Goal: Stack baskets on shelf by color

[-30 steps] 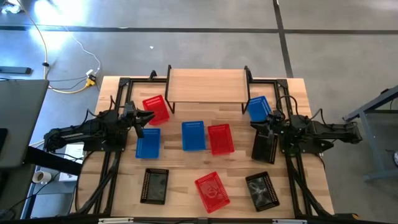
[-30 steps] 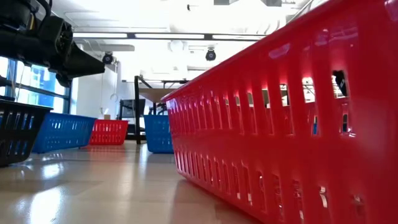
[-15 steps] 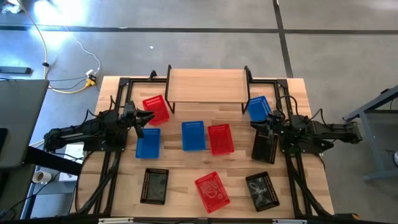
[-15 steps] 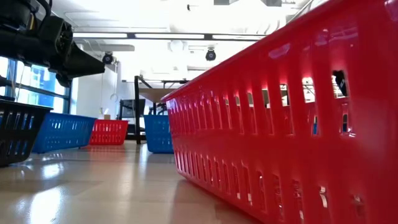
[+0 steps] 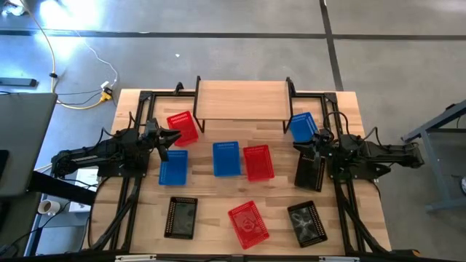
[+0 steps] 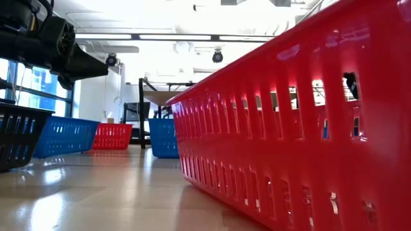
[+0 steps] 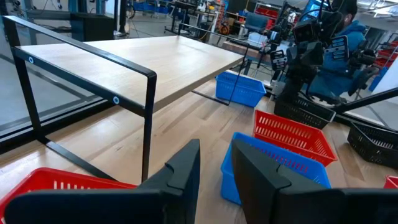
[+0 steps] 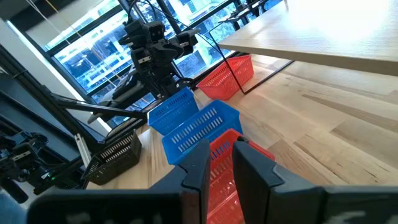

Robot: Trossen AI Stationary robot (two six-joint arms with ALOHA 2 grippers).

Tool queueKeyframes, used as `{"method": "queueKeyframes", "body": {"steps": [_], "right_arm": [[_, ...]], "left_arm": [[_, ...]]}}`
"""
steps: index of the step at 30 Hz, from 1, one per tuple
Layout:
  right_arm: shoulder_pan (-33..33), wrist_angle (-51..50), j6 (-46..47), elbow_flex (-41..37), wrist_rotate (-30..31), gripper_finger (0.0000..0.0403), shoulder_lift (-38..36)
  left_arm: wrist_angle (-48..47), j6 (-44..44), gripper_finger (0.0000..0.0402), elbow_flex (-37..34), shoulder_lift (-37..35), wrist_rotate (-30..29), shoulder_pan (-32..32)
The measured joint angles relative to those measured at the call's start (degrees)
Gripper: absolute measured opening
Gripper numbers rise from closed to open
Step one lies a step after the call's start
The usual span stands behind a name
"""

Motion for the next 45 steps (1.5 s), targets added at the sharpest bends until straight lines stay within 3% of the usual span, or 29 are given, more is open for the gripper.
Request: {"method": "queueKeyframes", "body": {"steps": [45], "right_arm": [[0.0,3.1,0.0,0.0,1.6,0.0055,0.0]], "left_arm": [[0.0,0.0,0.0082,0.0,0.0,-0.3,0.0]]}}
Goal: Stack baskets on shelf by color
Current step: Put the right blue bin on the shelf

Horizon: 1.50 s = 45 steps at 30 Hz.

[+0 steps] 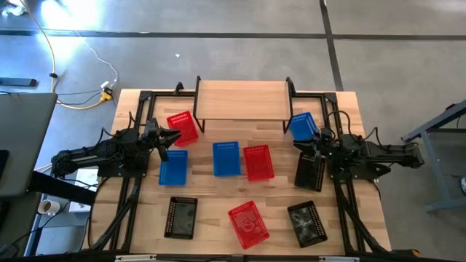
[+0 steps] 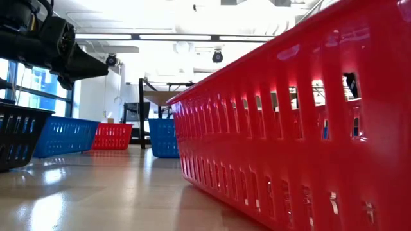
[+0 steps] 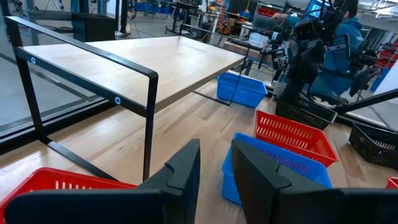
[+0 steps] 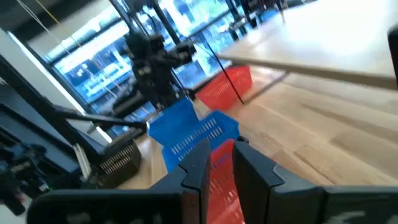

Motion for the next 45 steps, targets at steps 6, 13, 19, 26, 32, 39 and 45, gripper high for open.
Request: {"method": "queueKeyframes", "body": {"steps": [6,13,19,26,32,39,45], "right_arm": [[0.0,8.0,2.2,0.0,5.0,0.0055,0.0],[0.0,21.2,1.0,0.0,15.4,0.0055,0.0],[0.0,22.4,-5.2,3.9,23.2,0.0055,0.0],[0.0,12.1,-12.0,14.5,32.5,0.0055,0.2],[0.0,-5.1,-8.5,26.1,38.5,0.0055,5.9],[0.0,-28.6,1.6,38.8,42.2,0.0055,16.9],[-0.1,-49.5,18.9,47.7,39.2,0.0055,26.7]], "left_arm": [[0.0,0.0,0.0082,0.0,0.0,0.0,0.0],[0.0,0.0,0.0082,0.0,0.0,0.0,0.0],[0.0,-0.1,0.0082,0.0,0.0,0.0,0.0],[0.0,-1.0,0.0082,0.0,0.0,0.0,0.0],[0.0,-1.1,0.0082,0.0,0.0,0.0,0.0],[0.0,-1.1,0.0082,0.0,0.0,0.0,0.0],[0.0,-1.4,0.0082,0.0,0.0,0.0,0.0]]}}
